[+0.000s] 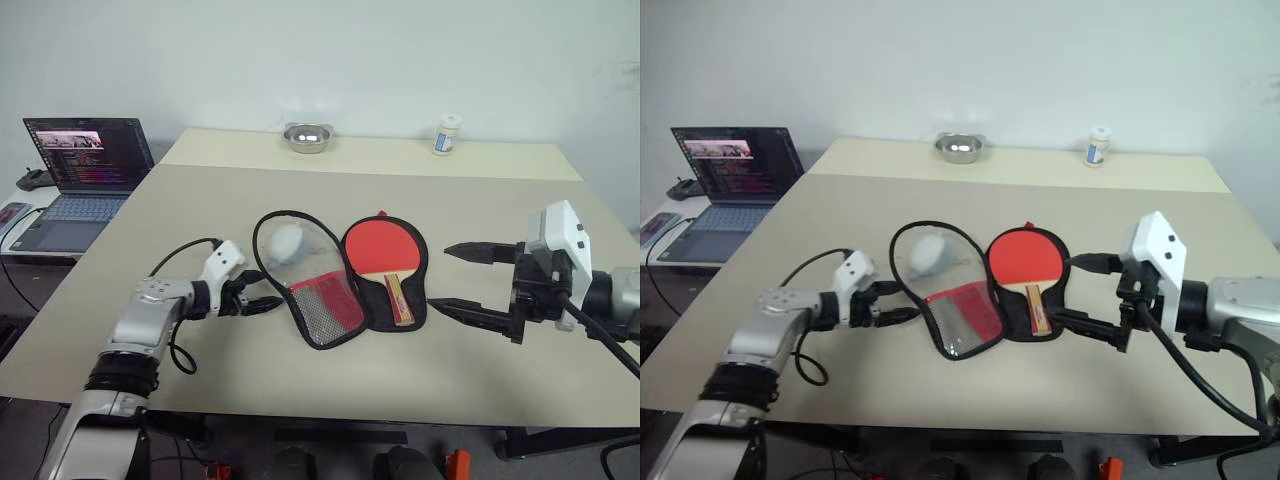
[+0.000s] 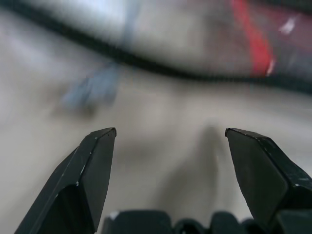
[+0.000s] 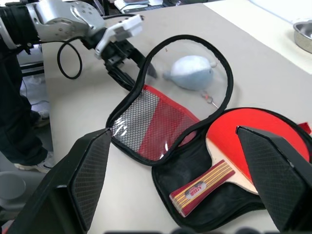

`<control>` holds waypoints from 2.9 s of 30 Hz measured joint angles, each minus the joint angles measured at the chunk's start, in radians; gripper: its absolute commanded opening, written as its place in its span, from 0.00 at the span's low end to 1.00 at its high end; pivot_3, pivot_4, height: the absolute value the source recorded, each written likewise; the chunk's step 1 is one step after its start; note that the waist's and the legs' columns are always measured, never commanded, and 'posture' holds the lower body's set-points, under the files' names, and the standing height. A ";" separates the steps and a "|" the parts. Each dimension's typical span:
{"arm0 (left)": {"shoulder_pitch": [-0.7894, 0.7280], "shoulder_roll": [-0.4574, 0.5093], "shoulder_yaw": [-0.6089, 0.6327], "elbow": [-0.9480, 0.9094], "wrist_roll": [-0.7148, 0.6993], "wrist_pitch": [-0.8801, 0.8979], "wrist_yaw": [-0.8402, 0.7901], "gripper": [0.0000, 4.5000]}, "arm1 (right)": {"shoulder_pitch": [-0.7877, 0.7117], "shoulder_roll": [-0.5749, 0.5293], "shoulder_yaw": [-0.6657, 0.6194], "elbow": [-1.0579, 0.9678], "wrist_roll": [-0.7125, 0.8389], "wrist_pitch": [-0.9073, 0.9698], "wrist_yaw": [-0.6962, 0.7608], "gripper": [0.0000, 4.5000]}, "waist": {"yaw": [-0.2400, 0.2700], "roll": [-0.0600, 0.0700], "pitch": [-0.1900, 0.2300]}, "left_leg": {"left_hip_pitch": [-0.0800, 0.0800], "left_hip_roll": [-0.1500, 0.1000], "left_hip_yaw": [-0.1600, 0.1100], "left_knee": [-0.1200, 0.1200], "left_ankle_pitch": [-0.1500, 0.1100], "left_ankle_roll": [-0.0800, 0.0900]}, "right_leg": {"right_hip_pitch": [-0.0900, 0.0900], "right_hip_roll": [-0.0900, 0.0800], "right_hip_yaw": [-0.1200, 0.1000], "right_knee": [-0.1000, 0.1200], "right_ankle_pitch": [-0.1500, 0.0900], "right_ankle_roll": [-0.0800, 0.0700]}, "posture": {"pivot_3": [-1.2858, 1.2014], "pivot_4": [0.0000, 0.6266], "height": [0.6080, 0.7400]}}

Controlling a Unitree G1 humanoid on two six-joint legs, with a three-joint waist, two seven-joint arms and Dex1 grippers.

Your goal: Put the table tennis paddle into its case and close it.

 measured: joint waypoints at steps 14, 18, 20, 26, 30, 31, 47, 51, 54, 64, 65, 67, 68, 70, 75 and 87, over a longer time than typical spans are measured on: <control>-0.310 -0.326 -0.068 0.075 -0.020 -0.012 0.045 0.60 | 0.067 -0.081 -0.064 0.004 0.062 -0.005 -0.042 1.00 | -0.010 -0.001 0.000 | 0.001 0.001 0.000 0.000 0.000 0.000 | 0.000 0.005 0.001 0.000 0.000 0.001 | 0.52 0.24 1.00; -0.312 -0.326 -0.068 0.126 -0.006 -0.057 0.040 0.60 | 0.077 -0.080 -0.055 0.029 0.058 -0.006 -0.072 1.00 | -0.015 -0.001 0.001 | 0.001 0.002 0.000 0.000 0.000 0.000 | 0.000 0.006 0.002 0.000 0.000 0.001 | 0.52 0.24 1.00; -0.306 -0.306 -0.066 0.120 -0.009 -0.073 0.021 0.60 | 0.070 -0.064 -0.022 0.056 0.043 -0.011 -0.101 1.00 | -0.017 -0.001 0.000 | 0.001 0.002 0.000 0.000 0.000 0.000 | 0.000 0.006 0.002 0.000 0.000 0.001 | 0.52 0.24 1.00; -0.195 -0.172 -0.040 0.001 -0.043 -0.040 -0.067 0.60 | -0.048 0.056 0.166 0.240 -0.108 -0.045 -0.220 1.00 | -0.024 -0.001 0.000 | 0.003 0.003 0.002 0.000 0.000 0.000 | -0.001 0.006 0.004 0.002 0.000 0.000 | 0.52 0.24 1.00; -0.112 -0.078 -0.015 -0.135 -0.096 0.026 -0.123 0.60 | -0.147 0.171 0.308 0.415 -0.229 -0.057 -0.284 1.00 | -0.025 -0.001 0.000 | 0.002 0.002 0.001 0.000 0.000 0.000 | -0.001 0.006 0.004 0.002 0.003 -0.004 | 0.52 0.24 1.00; -0.099 -0.065 -0.008 -0.159 -0.105 0.038 -0.131 0.60 | -0.163 0.191 0.328 0.451 -0.252 -0.067 -0.291 1.00 | -0.022 0.000 0.001 | 0.002 0.002 0.001 0.000 0.000 0.000 | -0.001 0.006 0.004 0.002 0.003 -0.004 | 0.52 0.24 1.00; -0.014 0.056 0.060 -0.385 -0.215 0.154 -0.131 0.60 | -0.281 0.383 0.501 0.924 -0.541 -0.232 -0.244 1.00 | -0.018 0.000 0.000 | 0.002 0.002 0.002 0.000 0.000 0.000 | -0.001 0.006 0.004 0.003 0.003 -0.005 | 0.52 0.24 1.00; -0.014 0.057 0.061 -0.393 -0.217 0.159 -0.126 0.59 | -0.314 0.436 0.470 0.993 -0.545 -0.237 -0.244 0.96 | -0.023 -0.001 0.000 | 0.005 0.002 0.003 0.001 0.000 0.000 | 0.000 0.007 0.005 0.005 0.003 -0.005 | 0.52 0.24 1.00; -0.015 0.057 0.061 -0.396 -0.217 0.167 -0.116 0.59 | -0.322 0.444 0.473 1.015 -0.577 -0.251 -0.231 0.79 | -0.026 -0.001 0.000 | 0.006 0.002 0.003 0.001 0.000 0.000 | 0.001 0.007 0.005 0.006 0.003 -0.005 | 0.52 0.24 1.00; -0.014 0.067 0.053 -0.396 -0.216 0.167 -0.112 0.59 | -0.309 0.472 0.535 0.962 -0.638 -0.252 -0.186 0.13 | -0.039 -0.004 -0.002 | 0.009 0.002 0.003 0.001 0.000 0.000 | 0.003 0.006 0.006 0.006 0.003 -0.005 | 0.52 0.24 1.00; -0.014 0.069 0.053 -0.396 -0.216 0.166 -0.113 0.59 | -0.309 0.479 0.535 0.958 -0.641 -0.247 -0.187 0.07 | -0.040 -0.004 -0.003 | 0.009 0.003 0.004 0.001 0.000 0.000 | 0.003 0.006 0.006 0.006 0.003 -0.005 | 0.52 0.24 1.00; -0.007 0.079 0.052 -0.397 -0.216 0.166 -0.119 0.59 | -0.312 0.501 0.526 0.957 -0.646 -0.238 -0.191 0.00 | -0.044 -0.005 -0.004 | 0.009 0.003 0.004 0.000 0.000 0.000 | 0.003 0.006 0.006 0.006 0.003 -0.005 | 0.52 0.24 1.00; -0.003 0.084 0.051 -0.397 -0.216 0.165 -0.125 0.59 | -0.312 0.513 0.513 0.957 -0.645 -0.228 -0.194 0.00 | -0.047 -0.005 -0.004 | 0.010 0.003 0.005 0.000 0.000 0.000 | 0.003 0.006 0.007 0.006 0.003 -0.005 | 0.52 0.24 1.00; 0.012 0.093 0.051 -0.401 -0.216 0.158 -0.136 0.59 | -0.313 0.532 0.484 0.953 -0.635 -0.195 -0.203 0.00 | -0.048 -0.005 -0.004 | 0.010 0.004 0.005 -0.001 0.000 0.000 | 0.003 0.006 0.008 0.006 0.003 -0.005 | 0.52 0.24 1.00; 0.082 0.136 0.049 -0.430 -0.216 0.145 -0.185 0.59 | -0.274 0.555 0.408 0.837 -0.583 -0.041 -0.241 0.00 | -0.044 -0.005 -0.004 | 0.009 0.004 0.005 -0.002 0.000 0.000 | 0.001 0.006 0.007 0.006 0.002 -0.007 | 0.52 0.24 1.00; 0.141 0.169 0.008 -0.491 -0.220 0.119 -0.298 0.59 | -0.035 0.688 0.317 0.350 -0.459 0.319 -0.390 0.00 | -0.045 -0.004 -0.003 | 0.006 0.004 0.004 -0.002 0.000 -0.001 | -0.001 0.005 0.006 0.006 0.001 -0.007 | 0.52 0.24 1.00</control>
